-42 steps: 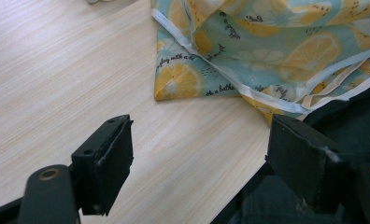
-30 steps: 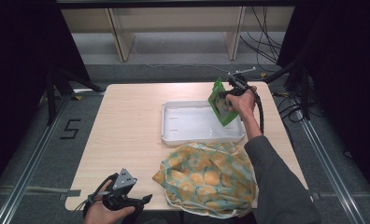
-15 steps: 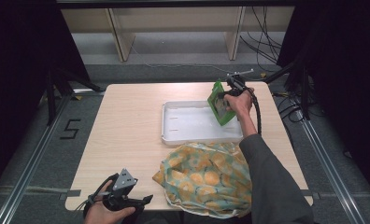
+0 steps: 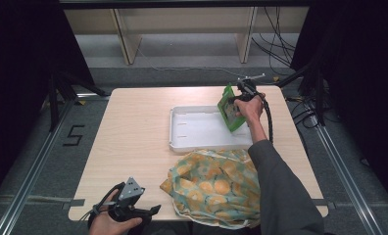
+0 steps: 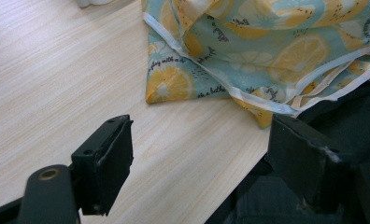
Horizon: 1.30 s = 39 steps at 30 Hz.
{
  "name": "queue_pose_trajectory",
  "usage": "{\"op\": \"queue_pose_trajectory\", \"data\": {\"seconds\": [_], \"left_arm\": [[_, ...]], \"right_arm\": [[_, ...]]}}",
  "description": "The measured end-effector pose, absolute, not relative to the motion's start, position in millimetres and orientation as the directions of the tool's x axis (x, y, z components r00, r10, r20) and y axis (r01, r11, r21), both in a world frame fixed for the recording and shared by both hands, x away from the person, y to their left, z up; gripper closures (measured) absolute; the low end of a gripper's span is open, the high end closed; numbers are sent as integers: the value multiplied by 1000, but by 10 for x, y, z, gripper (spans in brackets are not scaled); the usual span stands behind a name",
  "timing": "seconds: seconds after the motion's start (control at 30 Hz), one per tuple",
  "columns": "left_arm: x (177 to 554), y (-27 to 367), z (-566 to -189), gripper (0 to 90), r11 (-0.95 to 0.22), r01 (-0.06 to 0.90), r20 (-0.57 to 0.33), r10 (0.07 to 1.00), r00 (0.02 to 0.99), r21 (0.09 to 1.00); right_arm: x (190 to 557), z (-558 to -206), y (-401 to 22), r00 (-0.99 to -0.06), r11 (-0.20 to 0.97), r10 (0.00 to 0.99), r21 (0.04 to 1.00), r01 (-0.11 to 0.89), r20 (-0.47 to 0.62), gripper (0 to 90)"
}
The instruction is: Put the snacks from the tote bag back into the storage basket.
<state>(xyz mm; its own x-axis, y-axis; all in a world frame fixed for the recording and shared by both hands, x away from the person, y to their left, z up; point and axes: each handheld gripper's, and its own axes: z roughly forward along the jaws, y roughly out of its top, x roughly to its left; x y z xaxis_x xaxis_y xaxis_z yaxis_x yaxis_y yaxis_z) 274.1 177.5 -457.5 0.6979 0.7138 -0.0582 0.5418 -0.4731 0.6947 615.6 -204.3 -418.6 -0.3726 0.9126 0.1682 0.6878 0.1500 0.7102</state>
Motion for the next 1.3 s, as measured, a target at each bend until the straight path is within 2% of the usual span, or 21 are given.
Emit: {"op": "queue_pose_trajectory", "data": {"seconds": [0.2,0.47,0.53,0.57,0.9,0.93,0.97,1.17,1.3], "left_arm": [[2739,1772,-4576,218,-473,541,-58,714,698,695],[2739,1766,-4585,218,-469,539,-63,712,700,699],[2739,1767,-4585,218,-470,539,-61,711,700,699],[2739,1768,-4585,218,-470,539,-62,711,701,699],[2741,1766,-4578,218,-486,528,-47,704,709,696],[2740,1763,-4580,218,-481,530,-50,706,706,698],[2741,1764,-4579,218,-482,529,-46,707,705,698],[2733,1760,-4578,218,-472,538,-60,710,701,698],[2732,1749,-4584,218,-461,540,-61,718,693,704]], "right_arm": [[6173,-4242,-2054,-383,157,908,709,688,170,748],[6167,-4257,-2049,-351,122,918,714,689,183,727],[6166,-4246,-2066,-339,137,926,692,709,164,711],[6157,-4234,-2055,-302,114,938,671,733,170,699],[6162,-4279,-2106,-313,102,930,681,725,194,670],[6159,-4276,-2106,-307,102,932,676,730,191,666],[6136,-4253,-2099,-278,77,933,632,771,226,661],[6149,-4289,-2145,-287,82,930,634,769,228,651],[6133,-4302,-2142,-250,47,937,623,781,242,641]]}}
